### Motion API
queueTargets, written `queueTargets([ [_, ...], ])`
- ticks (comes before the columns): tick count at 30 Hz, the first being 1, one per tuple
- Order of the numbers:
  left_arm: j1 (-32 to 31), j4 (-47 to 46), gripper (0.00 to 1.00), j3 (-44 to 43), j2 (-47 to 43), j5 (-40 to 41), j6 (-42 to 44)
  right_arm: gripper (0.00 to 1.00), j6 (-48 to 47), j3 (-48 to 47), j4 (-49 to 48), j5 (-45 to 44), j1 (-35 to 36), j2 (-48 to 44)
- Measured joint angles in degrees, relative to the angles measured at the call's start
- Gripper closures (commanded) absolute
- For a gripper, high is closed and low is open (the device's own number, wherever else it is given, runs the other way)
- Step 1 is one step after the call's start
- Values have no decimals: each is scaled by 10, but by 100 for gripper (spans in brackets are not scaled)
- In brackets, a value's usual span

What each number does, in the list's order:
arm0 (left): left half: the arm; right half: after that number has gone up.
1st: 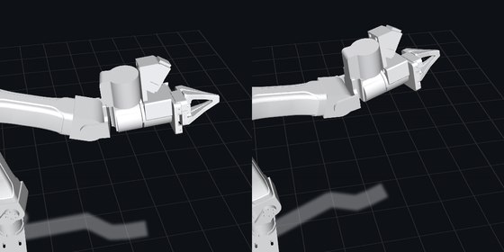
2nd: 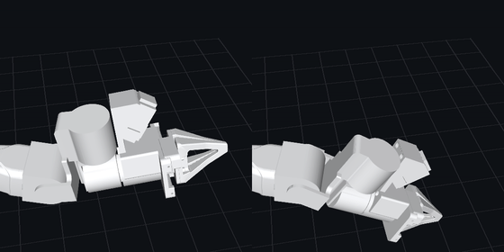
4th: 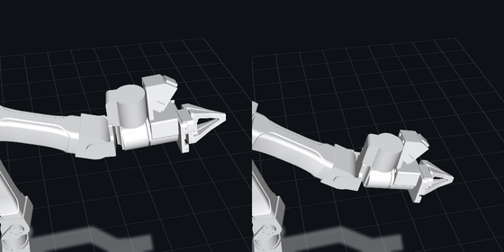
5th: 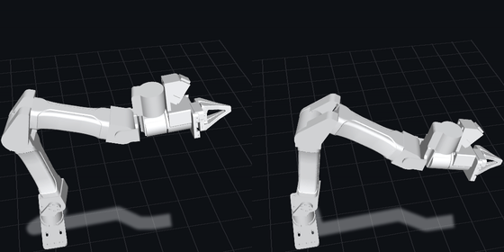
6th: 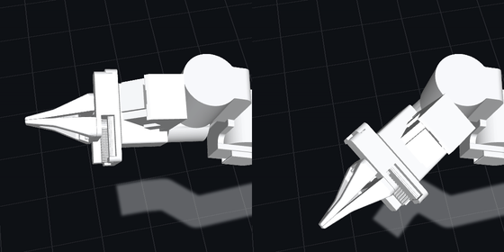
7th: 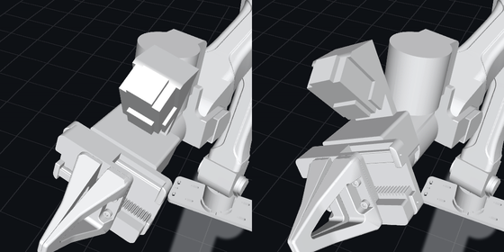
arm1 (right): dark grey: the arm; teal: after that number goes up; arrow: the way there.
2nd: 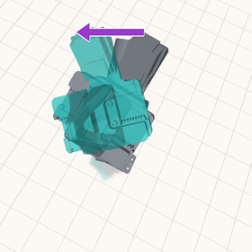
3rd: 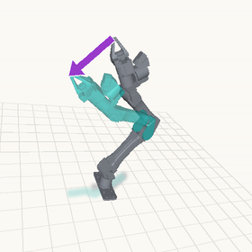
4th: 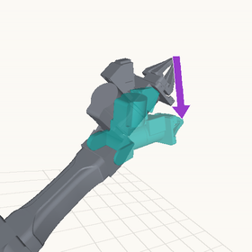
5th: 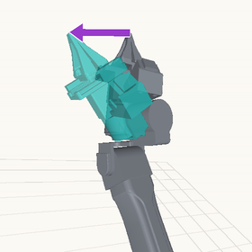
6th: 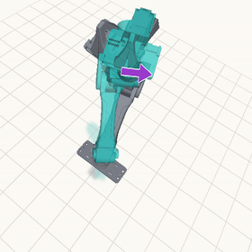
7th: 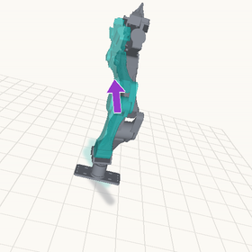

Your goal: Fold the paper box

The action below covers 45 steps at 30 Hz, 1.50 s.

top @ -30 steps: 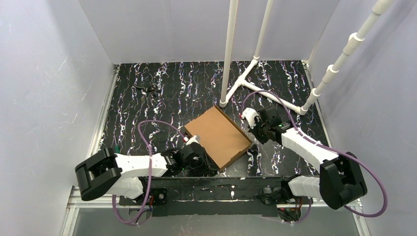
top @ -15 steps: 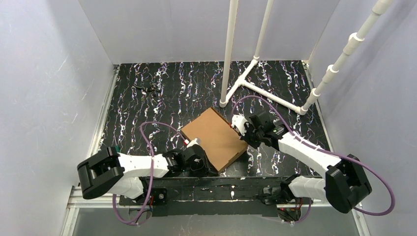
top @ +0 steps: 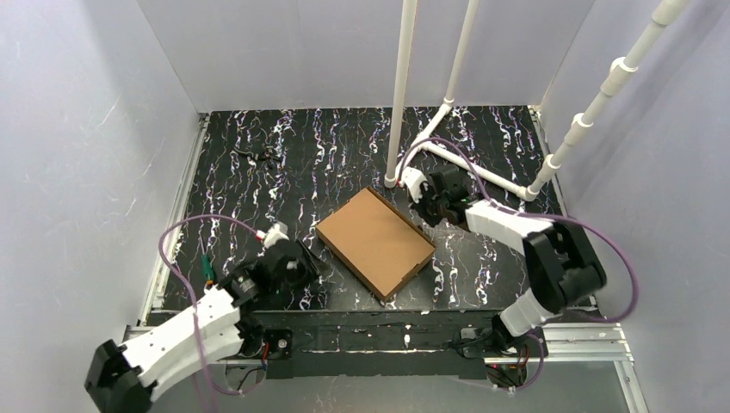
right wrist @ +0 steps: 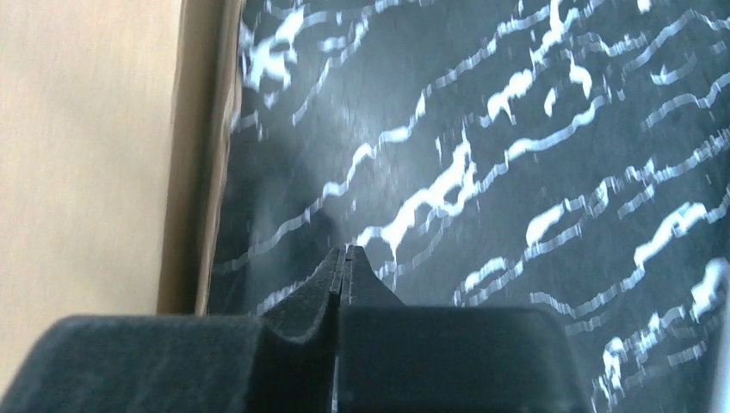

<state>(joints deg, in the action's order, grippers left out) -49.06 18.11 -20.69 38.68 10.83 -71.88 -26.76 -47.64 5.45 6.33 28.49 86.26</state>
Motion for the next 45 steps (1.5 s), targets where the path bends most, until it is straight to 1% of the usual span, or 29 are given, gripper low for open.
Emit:
queueTargets([
  [1,40,2,64,-10,18,-12,18,99,4,-14,-5,4,3,22],
  [2,95,-5,66,-26,62,-26,42,99,7,-28,-14,8,8,46],
  [3,118,-13,68,-34,89,-30,63,99,9,-32,-23,13,16,61],
  [4,152,-26,71,-47,140,-36,70,99,9,-30,-22,18,24,65],
  [5,170,-40,75,-54,188,-50,86,99,8,-28,-22,19,30,65],
  [7,184,-69,78,-69,275,-85,111,99,-5,3,-21,23,71,40],
  [10,189,-113,80,-108,365,-140,143,99,-20,46,1,18,120,-22],
  [13,198,-146,80,-138,418,-176,167,99,-22,75,36,-12,135,-79],
  [16,198,-173,78,-153,445,-205,184,98,-6,81,41,-51,110,-95],
  [18,196,-174,77,-153,443,-219,193,98,13,79,31,-58,67,-91],
  [19,195,-174,76,-153,440,-225,198,98,29,71,26,-63,26,-82],
  [22,195,-167,72,-154,440,-228,211,98,59,40,4,-75,-42,-34],
  [24,203,-153,70,-154,440,-226,219,99,75,12,-17,-76,-61,10],
  [29,256,-145,69,-154,435,-226,224,99,120,-31,-84,-44,-54,89],
  [33,283,-147,71,-169,449,-228,224,99,171,-45,-164,-24,-39,131],
  [35,283,-159,72,-191,481,-245,224,99,189,-45,-195,-17,-27,141],
  [38,277,-184,73,-228,534,-285,226,99,194,-38,-238,-3,14,145],
  [40,270,-172,73,-254,559,-305,239,99,174,-26,-272,-38,40,142],
  [41,269,-165,73,-263,566,-310,244,99,165,-18,-283,-47,41,138],
  [45,253,-160,73,-281,582,-314,250,99,143,4,-282,-83,41,115],
])
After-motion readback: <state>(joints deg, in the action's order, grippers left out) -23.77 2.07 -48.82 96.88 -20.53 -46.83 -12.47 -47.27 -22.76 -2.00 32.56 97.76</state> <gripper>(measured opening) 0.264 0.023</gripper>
